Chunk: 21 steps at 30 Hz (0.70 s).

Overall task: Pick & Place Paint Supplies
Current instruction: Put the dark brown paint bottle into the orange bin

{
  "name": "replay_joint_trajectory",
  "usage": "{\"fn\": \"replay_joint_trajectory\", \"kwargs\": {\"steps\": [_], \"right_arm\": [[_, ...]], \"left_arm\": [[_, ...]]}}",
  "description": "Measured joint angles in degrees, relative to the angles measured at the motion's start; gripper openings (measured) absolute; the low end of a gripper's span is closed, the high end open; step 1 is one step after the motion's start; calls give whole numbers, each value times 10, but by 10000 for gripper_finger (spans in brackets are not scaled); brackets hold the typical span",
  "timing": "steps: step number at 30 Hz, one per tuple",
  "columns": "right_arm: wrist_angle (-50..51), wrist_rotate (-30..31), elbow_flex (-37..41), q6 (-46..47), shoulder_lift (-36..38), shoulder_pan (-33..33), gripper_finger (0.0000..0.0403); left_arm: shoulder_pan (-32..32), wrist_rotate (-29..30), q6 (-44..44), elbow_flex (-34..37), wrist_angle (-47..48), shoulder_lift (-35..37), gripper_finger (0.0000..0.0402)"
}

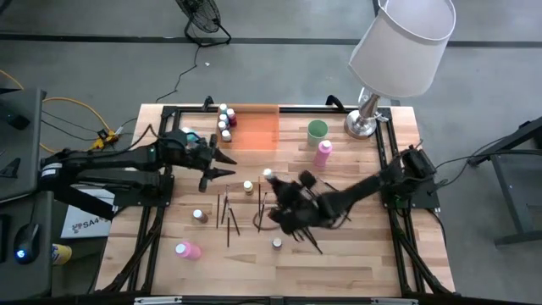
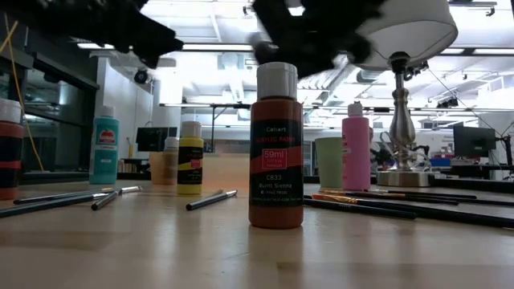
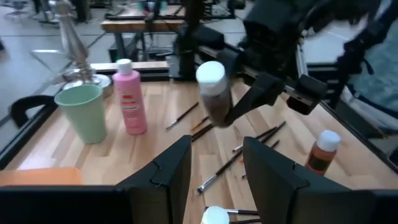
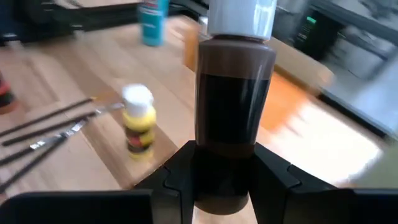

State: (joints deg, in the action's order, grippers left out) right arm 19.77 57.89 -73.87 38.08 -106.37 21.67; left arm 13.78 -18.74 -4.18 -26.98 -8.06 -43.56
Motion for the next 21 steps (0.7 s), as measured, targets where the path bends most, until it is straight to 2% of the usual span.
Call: {"fn": "replay_joint_trajectory", "kwargs": {"steps": [4, 8, 11, 14, 21], "right_arm": [[-125, -64, 0, -179, 0, -37, 104], [-213, -148, 0, -287, 0, -65, 104], [-228, -200, 0, -313, 0, -82, 104], [-245, -210, 0, -336, 0, -91, 104], [-292, -282, 0, -369, 0, -108, 104]], "left_arm": [[0, -6, -17, 0, -29, -31, 141], [0, -7, -16, 0, -38, -31, 141], [0, -7, -16, 0, -42, -19, 141], [0, -7, -16, 0, -44, -14, 141], [0, -27, -20, 0, -57, -13, 141]]}}
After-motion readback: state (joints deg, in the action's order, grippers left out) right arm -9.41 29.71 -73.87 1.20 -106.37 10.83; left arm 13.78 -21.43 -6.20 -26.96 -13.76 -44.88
